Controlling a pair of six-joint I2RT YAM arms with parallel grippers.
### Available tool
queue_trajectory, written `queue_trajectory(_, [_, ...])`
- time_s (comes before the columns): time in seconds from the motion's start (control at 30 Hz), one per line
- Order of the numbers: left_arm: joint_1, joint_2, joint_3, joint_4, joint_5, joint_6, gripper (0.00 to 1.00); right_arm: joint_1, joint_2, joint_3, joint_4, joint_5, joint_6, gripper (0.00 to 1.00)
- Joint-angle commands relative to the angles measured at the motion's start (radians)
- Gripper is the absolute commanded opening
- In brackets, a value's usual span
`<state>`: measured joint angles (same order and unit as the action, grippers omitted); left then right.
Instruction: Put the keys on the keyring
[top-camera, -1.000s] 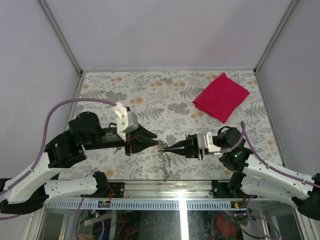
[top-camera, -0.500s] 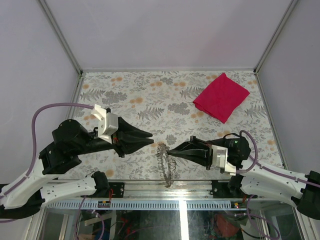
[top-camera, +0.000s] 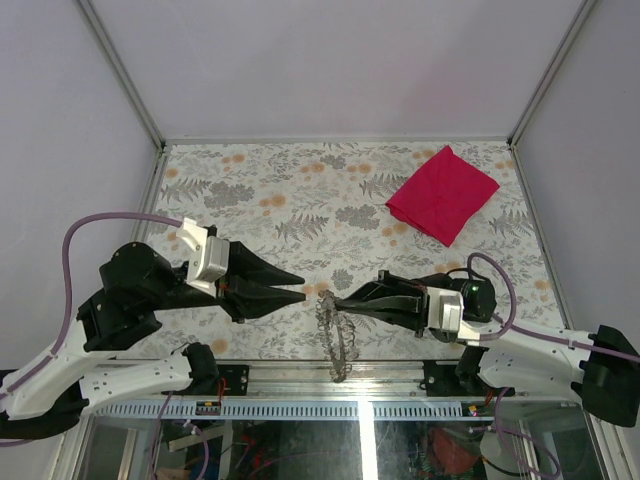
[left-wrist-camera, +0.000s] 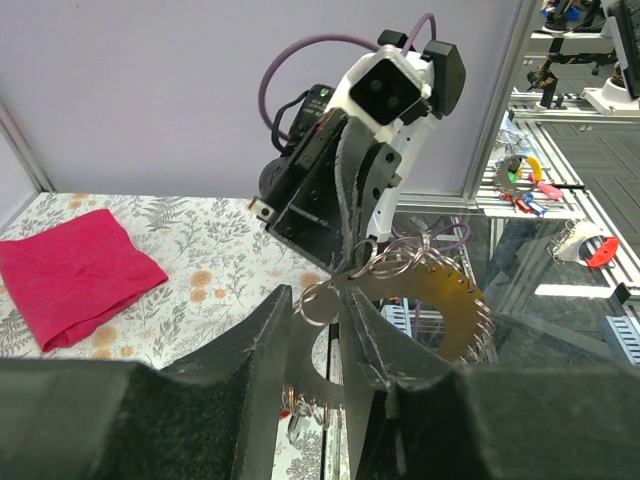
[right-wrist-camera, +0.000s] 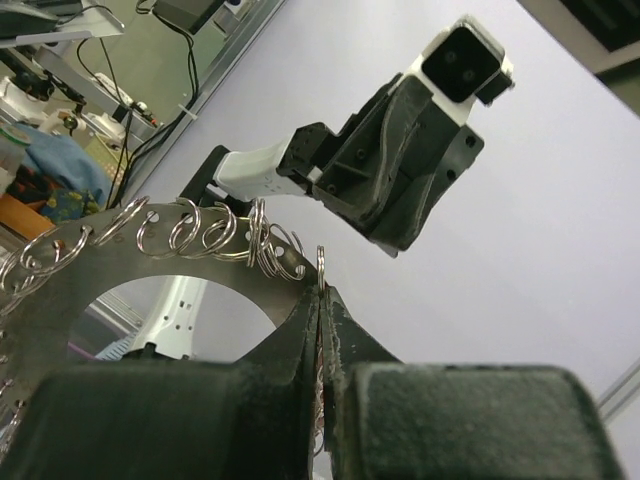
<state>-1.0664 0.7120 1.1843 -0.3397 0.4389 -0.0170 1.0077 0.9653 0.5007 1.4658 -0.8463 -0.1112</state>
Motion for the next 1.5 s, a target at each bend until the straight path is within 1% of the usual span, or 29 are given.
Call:
queue_trajectory(0.0, [-0.004,-0.012,-0.009,0.082,0.037,0.018,0.28,0.005,0.033,0.026,0.238,0.072,0.112,0.0])
queue_trajectory(0.3, [-0.003,-0.006,-0.016,0.095,0.014,0.01,0.31,0.005,0.053,0.029,0.228,0.178,0.205,0.0])
queue_trajectory(0.4, [-0.004,0.004,-0.023,0.112,-0.003,0.002,0.36,0.005,0.049,0.038,0.2,0.204,0.233,0.0])
queue_trajectory(0.5, [-0.003,0.01,-0.034,0.152,-0.016,-0.012,0.36,0.006,0.044,0.052,0.149,0.228,0.257,0.0])
queue_trajectory(0.83, [-0.004,0.016,-0.078,0.279,-0.069,-0.058,0.36,0.005,-0.009,0.113,-0.087,0.297,0.339,0.0])
queue_trajectory(1.0, [-0.004,0.036,-0.081,0.298,-0.076,-0.073,0.35,0.004,-0.042,0.141,-0.221,0.337,0.345,0.0])
queue_trajectory(1.17, [-0.004,0.06,-0.085,0.308,-0.071,-0.083,0.35,0.005,-0.061,0.153,-0.277,0.343,0.347,0.0])
queue_trajectory(1.47, [-0.003,0.087,-0.095,0.309,-0.056,-0.09,0.31,0.005,-0.08,0.148,-0.284,0.335,0.344,0.0])
